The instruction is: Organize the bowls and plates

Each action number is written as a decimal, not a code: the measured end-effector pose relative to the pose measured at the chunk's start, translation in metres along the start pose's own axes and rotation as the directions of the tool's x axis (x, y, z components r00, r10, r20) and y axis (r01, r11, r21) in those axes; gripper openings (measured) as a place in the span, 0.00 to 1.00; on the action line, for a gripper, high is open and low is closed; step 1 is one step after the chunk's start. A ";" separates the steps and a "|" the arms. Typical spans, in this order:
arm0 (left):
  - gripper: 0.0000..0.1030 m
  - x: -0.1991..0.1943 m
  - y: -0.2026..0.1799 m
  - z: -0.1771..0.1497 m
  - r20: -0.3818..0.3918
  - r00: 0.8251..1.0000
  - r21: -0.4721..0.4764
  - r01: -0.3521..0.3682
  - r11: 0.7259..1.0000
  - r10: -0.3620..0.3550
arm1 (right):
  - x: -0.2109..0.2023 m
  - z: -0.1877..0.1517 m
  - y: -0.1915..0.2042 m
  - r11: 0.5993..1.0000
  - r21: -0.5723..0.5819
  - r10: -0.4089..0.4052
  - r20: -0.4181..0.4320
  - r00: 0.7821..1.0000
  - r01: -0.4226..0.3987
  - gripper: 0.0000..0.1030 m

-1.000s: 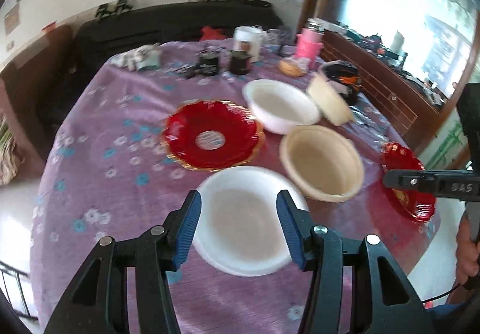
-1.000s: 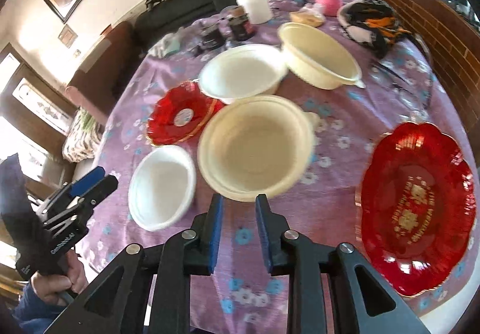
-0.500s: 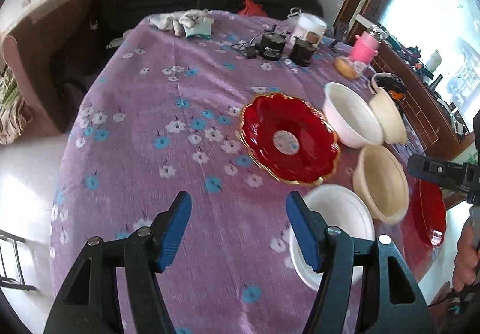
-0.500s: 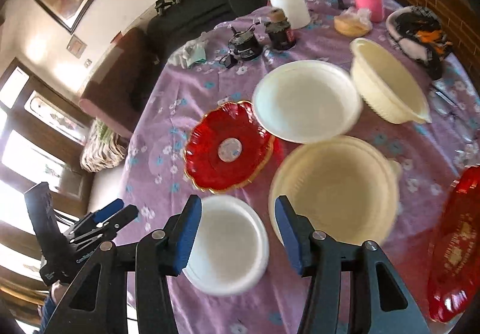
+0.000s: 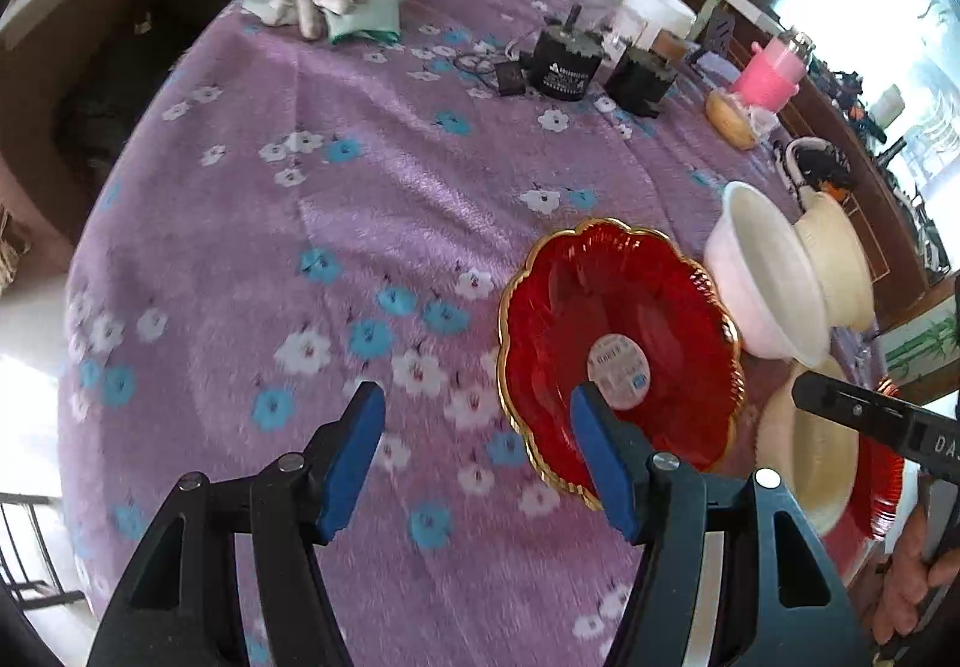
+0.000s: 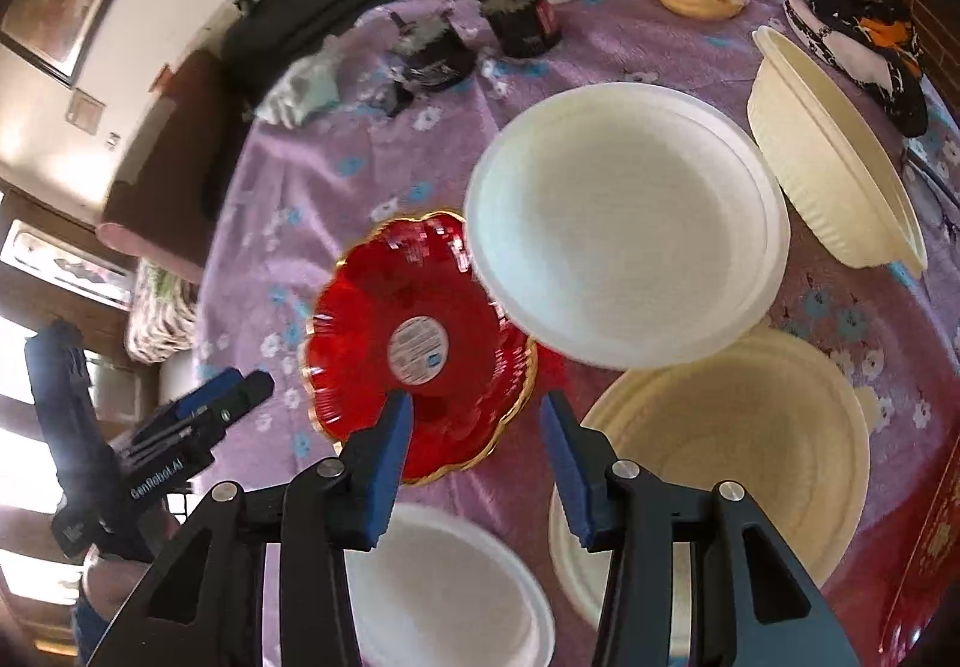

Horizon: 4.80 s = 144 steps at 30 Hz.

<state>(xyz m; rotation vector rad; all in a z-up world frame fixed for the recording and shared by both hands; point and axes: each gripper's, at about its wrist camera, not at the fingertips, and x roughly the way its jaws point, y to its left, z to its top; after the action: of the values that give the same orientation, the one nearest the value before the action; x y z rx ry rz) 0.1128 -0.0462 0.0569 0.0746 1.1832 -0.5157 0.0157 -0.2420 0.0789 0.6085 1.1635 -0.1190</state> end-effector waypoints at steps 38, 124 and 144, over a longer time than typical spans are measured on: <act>0.15 -0.029 0.100 -0.100 -0.012 0.997 -0.181 -0.073 0.981 0.072 | 0.093 -0.044 0.116 0.954 -0.297 -0.026 -0.209 0.978 -0.038 0.39; 0.23 0.040 -0.432 -0.129 -0.015 0.997 0.603 0.072 0.795 -0.079 | -0.196 -0.159 -0.315 0.926 0.346 -0.204 0.119 0.972 0.152 0.11; 0.53 0.067 -0.445 -0.144 -0.109 0.993 0.645 0.112 0.756 -0.054 | -0.171 -0.131 -0.341 0.923 0.263 -0.301 0.036 0.953 0.282 0.11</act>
<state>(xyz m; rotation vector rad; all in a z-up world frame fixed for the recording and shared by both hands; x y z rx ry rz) -0.1808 -0.4155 0.0340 0.6560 1.0411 -1.0015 -0.2962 -0.4971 0.0645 0.6465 1.1680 -0.5504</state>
